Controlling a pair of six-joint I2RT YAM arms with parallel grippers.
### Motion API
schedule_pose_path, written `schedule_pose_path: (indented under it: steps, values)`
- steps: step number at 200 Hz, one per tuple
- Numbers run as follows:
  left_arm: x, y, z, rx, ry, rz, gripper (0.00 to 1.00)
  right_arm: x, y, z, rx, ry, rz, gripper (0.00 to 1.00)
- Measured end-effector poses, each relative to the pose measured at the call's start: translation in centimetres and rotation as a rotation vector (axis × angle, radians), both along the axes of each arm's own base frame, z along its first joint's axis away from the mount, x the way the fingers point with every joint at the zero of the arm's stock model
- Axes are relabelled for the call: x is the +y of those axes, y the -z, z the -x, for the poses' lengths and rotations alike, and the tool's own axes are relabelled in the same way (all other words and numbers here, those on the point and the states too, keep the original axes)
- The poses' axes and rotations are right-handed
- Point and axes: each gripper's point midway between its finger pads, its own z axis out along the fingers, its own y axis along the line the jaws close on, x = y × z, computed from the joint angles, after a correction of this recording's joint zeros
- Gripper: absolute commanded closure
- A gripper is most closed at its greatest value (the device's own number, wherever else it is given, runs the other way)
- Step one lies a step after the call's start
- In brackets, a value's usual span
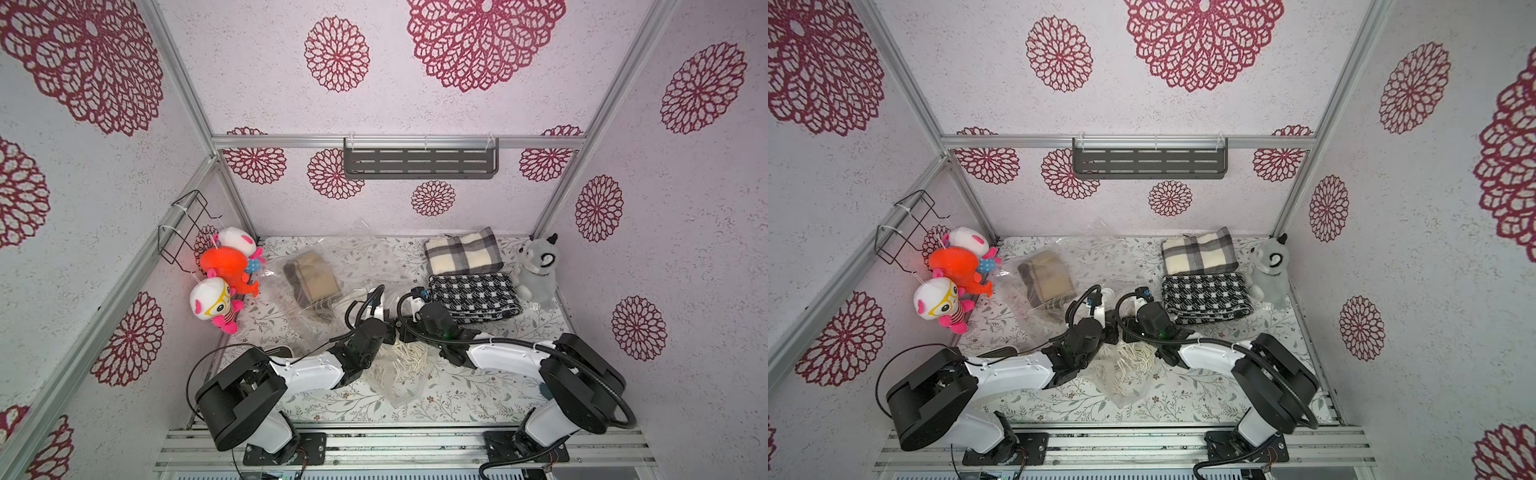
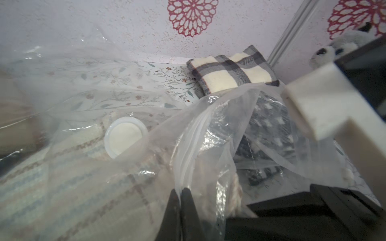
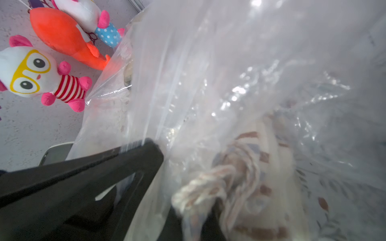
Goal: Take the scarf out of the vacuum bag
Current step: Take out the scarf from the vacuum bag.
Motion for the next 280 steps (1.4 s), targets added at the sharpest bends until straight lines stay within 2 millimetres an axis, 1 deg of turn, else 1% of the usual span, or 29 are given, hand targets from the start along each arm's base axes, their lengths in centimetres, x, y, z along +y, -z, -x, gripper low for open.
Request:
schedule_pose_path:
  steps: [22,33,42,48,53,62,77,84,92,95,100,117,127,142,167,182,184,192,207,210,223,236,251,270,280]
  values:
    - [2.1,0.7,-1.1,0.007,-0.053,-0.026,1.00,2.3,2.1,-1.9,0.023,-0.027,0.029,1.00]
    - [2.8,0.7,-1.5,0.006,-0.071,-0.038,1.00,3.0,2.8,-2.5,0.029,-0.032,0.037,1.00]
    - [3.2,0.7,-1.7,0.005,-0.081,-0.042,1.00,3.3,3.0,-2.7,0.030,-0.034,0.040,1.00]
    - [3.4,0.7,-1.8,0.006,-0.084,-0.045,1.00,3.4,3.0,-2.7,0.027,-0.037,0.041,0.89]
    - [3.4,0.7,-1.9,0.006,-0.085,-0.047,1.00,3.4,3.0,-2.8,0.025,-0.037,0.041,0.83]
    - [3.5,0.7,-2.0,0.006,-0.085,-0.049,1.00,3.4,3.0,-2.8,0.021,-0.039,0.045,0.74]
    - [3.4,0.7,-1.9,0.007,-0.078,-0.046,1.00,3.1,3.3,-2.7,0.025,-0.034,0.059,0.55]
    - [3.4,0.8,-1.9,0.009,-0.073,-0.044,1.00,2.8,3.6,-2.6,0.031,-0.023,0.067,0.41]
    - [3.2,0.8,-1.9,0.011,-0.067,-0.043,1.00,2.1,3.9,-2.4,0.042,-0.005,0.074,0.34]
    - [3.2,0.8,-1.9,0.011,-0.066,-0.042,1.00,1.8,4.0,-2.3,0.042,0.001,0.082,0.29]
    - [3.2,0.8,-1.9,0.012,-0.063,-0.041,1.00,1.2,4.1,-1.9,0.050,0.012,0.086,0.26]
    - [3.0,0.6,-1.7,0.013,-0.053,-0.033,1.00,-0.4,4.1,-0.7,0.058,0.042,0.103,0.25]
    - [2.9,0.3,-1.6,0.014,-0.044,-0.029,1.00,-1.0,3.6,-0.2,0.044,0.053,0.104,0.25]
    - [2.9,-0.5,-1.3,0.008,-0.034,-0.017,1.00,-1.0,2.4,0.4,0.012,0.059,0.095,0.25]
    - [2.8,-3.2,-0.5,-0.022,-0.008,0.024,1.00,-1.0,1.0,1.3,-0.034,0.061,0.072,0.24]
    - [2.7,-4.9,0.2,-0.048,0.008,0.052,1.00,-1.5,0.9,1.3,-0.052,0.077,0.062,0.20]
    - [2.7,-5.1,0.2,-0.052,0.009,0.054,1.00,-1.5,1.0,1.3,-0.053,0.079,0.063,0.15]
    - [2.5,-5.8,0.6,-0.064,0.019,0.066,1.00,-1.9,1.3,1.2,-0.050,0.096,0.065,0.08]
    - [2.0,-6.7,1.4,-0.079,0.047,0.073,1.00,-2.4,1.8,1.1,-0.037,0.124,0.065,0.06]
    - [1.9,-6.9,1.6,-0.080,0.051,0.075,1.00,-2.4,1.8,1.0,-0.039,0.127,0.064,0.02]
    - [1.3,-6.9,2.1,-0.081,0.072,0.067,1.00,-2.3,2.0,0.7,-0.032,0.147,0.042,0.01]
    - [0.9,-6.4,2.5,-0.070,0.088,0.052,1.00,-2.0,2.4,0.3,-0.023,0.171,0.016,0.01]
    - [0.3,-5.8,2.6,-0.055,0.102,0.031,1.00,-1.6,3.6,0.1,0.001,0.186,0.002,0.01]
    - [-0.3,-5.0,2.5,-0.044,0.109,0.003,1.00,-1.0,5.8,0.0,0.045,0.198,0.007,0.01]
    - [-0.4,-4.7,2.6,-0.040,0.111,-0.007,1.00,-0.6,6.2,-0.1,0.044,0.207,-0.003,0.01]
